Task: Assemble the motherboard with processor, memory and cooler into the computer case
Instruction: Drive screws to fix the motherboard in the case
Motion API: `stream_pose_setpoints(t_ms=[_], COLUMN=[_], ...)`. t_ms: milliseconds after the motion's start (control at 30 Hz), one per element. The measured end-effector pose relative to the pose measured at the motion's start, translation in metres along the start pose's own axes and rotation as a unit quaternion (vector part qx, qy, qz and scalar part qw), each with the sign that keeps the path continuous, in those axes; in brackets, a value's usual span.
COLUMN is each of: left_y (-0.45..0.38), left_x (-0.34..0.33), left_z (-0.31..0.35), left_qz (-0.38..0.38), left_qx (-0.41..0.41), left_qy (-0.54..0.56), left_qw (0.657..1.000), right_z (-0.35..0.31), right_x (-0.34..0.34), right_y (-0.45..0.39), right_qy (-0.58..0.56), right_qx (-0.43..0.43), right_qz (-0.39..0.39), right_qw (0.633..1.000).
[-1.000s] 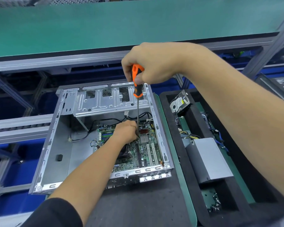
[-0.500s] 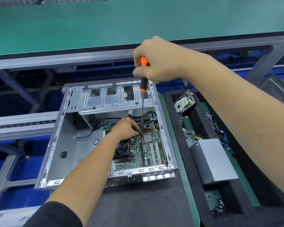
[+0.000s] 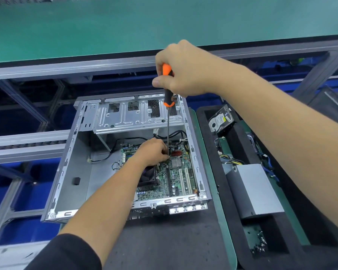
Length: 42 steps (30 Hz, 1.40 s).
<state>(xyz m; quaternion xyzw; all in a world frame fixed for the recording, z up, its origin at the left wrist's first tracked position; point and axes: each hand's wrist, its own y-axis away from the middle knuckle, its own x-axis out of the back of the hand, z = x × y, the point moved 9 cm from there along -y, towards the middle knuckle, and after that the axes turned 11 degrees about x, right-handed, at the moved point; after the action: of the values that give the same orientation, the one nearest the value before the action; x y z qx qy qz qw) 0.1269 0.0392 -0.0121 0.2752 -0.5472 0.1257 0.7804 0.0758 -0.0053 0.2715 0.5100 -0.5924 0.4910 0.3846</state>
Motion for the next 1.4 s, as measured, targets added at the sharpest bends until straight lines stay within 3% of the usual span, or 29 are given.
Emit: stream_pose_setpoints(t_ms=[167, 300, 400, 633, 800, 1033, 1400], left_y=[0.002, 0.006, 0.007, 0.002, -0.001, -0.002, -0.004], left_x=[0.003, 0.006, 0.003, -0.005, -0.007, -0.008, -0.009], left_z=[0.004, 0.000, 0.004, 0.009, 0.013, 0.015, 0.011], left_qz=[-0.013, -0.032, -0.040, -0.011, 0.000, -0.006, -0.003], left_qx=[-0.015, 0.008, 0.013, 0.030, 0.042, 0.058, 0.039], left_qy=[0.003, 0.048, -0.002, -0.104, -0.142, -0.128, -0.126], left_qw=[1.000, 0.998, 0.999, 0.994, 0.989, 0.990, 0.991], right_z=[0.004, 0.009, 0.009, 0.015, 0.020, 0.020, 0.006], right_x=[-0.001, -0.002, 0.000, 0.002, 0.000, -0.001, -0.007], right_y=[0.002, 0.007, 0.010, 0.005, 0.007, 0.008, 0.011], right_qy=[0.008, -0.020, -0.034, 0.050, -0.017, -0.044, -0.020], right_qx=[-0.026, -0.040, -0.036, -0.063, -0.077, -0.083, -0.051], right_qz=[-0.002, -0.051, -0.083, -0.062, -0.093, -0.058, -0.139], right_qw=[1.000, 0.998, 0.995, 0.995, 0.992, 0.994, 0.989])
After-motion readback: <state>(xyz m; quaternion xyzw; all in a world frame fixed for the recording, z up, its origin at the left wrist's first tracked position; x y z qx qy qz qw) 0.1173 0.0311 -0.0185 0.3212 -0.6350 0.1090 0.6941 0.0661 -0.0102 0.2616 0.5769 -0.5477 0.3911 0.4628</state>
